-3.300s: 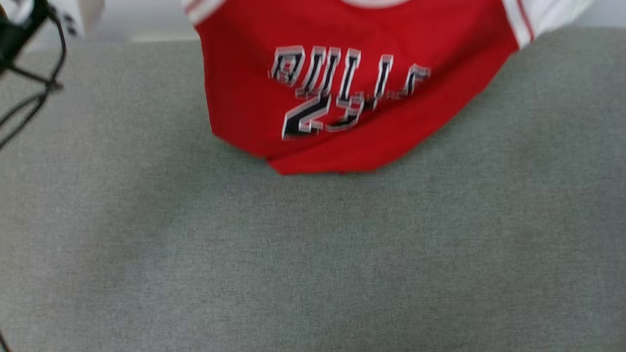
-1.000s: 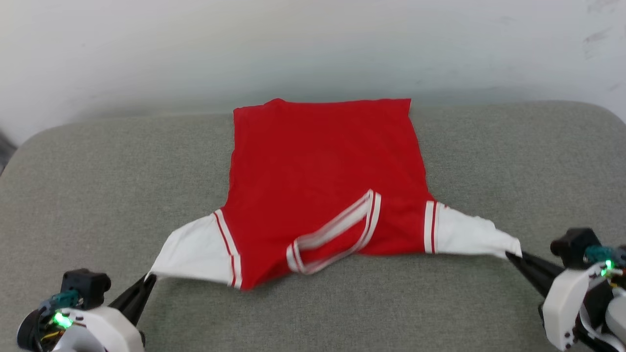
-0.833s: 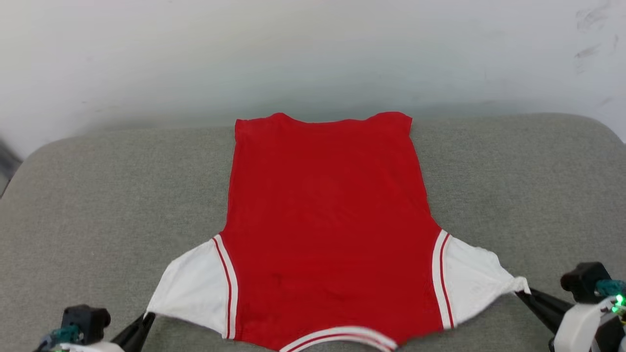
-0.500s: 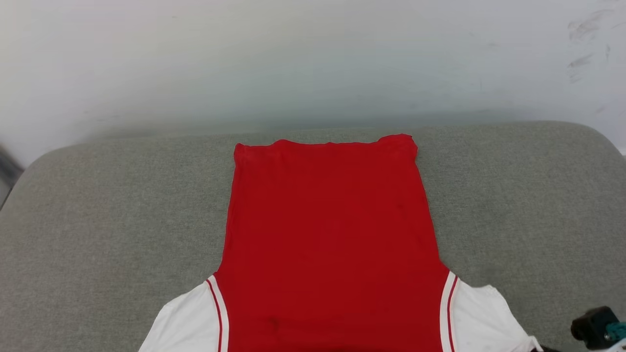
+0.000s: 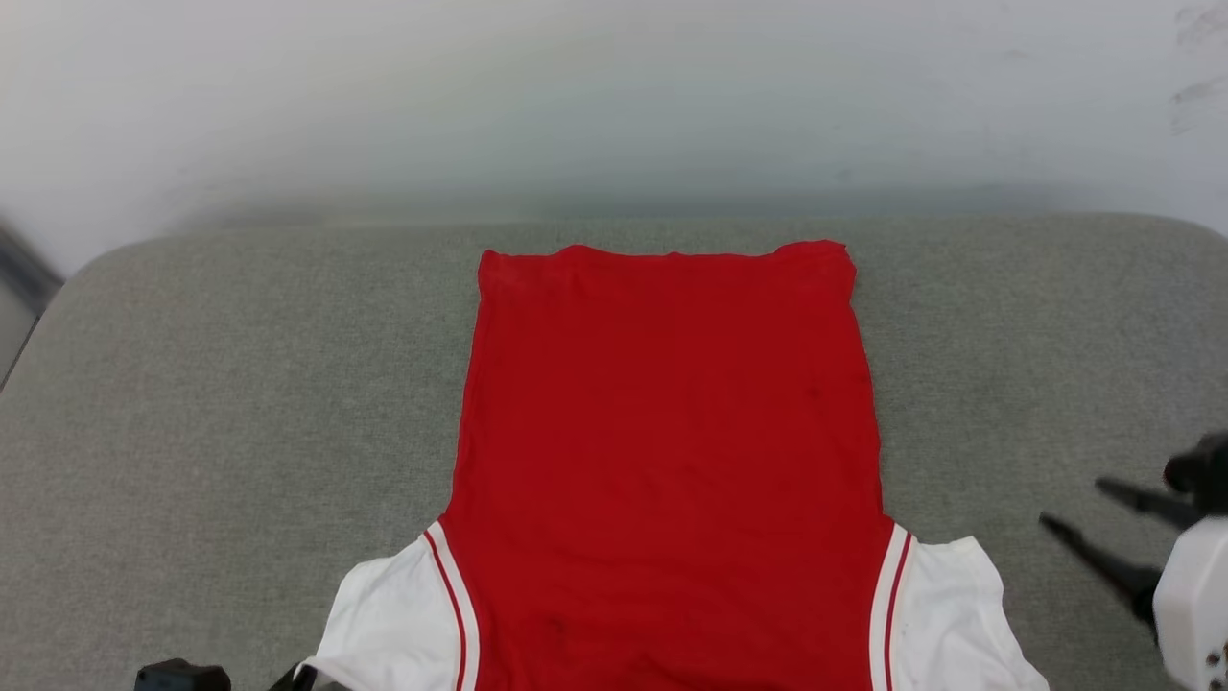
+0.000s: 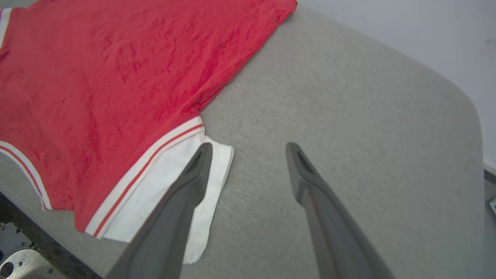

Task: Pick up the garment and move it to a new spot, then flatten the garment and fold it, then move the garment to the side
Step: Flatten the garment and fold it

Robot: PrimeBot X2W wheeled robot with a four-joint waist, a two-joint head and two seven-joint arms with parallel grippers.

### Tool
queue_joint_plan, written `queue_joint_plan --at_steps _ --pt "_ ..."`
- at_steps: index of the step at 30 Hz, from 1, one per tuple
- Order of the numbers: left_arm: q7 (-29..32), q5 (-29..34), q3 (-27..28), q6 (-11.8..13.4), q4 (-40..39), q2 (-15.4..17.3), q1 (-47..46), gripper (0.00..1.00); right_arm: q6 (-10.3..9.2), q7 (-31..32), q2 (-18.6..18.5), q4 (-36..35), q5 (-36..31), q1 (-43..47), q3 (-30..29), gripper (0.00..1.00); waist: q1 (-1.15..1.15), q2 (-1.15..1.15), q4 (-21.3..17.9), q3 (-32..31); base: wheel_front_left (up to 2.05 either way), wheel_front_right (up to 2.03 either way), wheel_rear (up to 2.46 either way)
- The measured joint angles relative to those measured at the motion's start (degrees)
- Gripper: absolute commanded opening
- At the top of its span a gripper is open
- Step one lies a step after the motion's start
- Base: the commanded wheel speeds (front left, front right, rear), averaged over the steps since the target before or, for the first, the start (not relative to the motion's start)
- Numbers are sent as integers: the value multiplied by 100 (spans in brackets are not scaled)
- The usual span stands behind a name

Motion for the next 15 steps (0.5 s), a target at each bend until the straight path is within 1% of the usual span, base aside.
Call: queue_joint_plan --at_steps 5,8,11,15 --pt "0 226 32 78 -257 -2 -311 0 1 436 -120 -589 -303 -1032 -817 100 0 0 132 334 0 0 0" --pt "0 374 80 120 -414 -25 -509 0 1 892 -124 -738 -504 -1770 -1050 100 0 0 244 579 0 0 0" --pt "0 610 75 171 -534 -42 -740 0 1 1452 26 -635 -653 -2564 -1152 100 0 0 376 851 0 0 0" --pt "0 845 45 215 -700 -121 -1012 0 1 2452 365 -98 -727 -3628 -1129 100 0 0 569 1251 0 0 0"
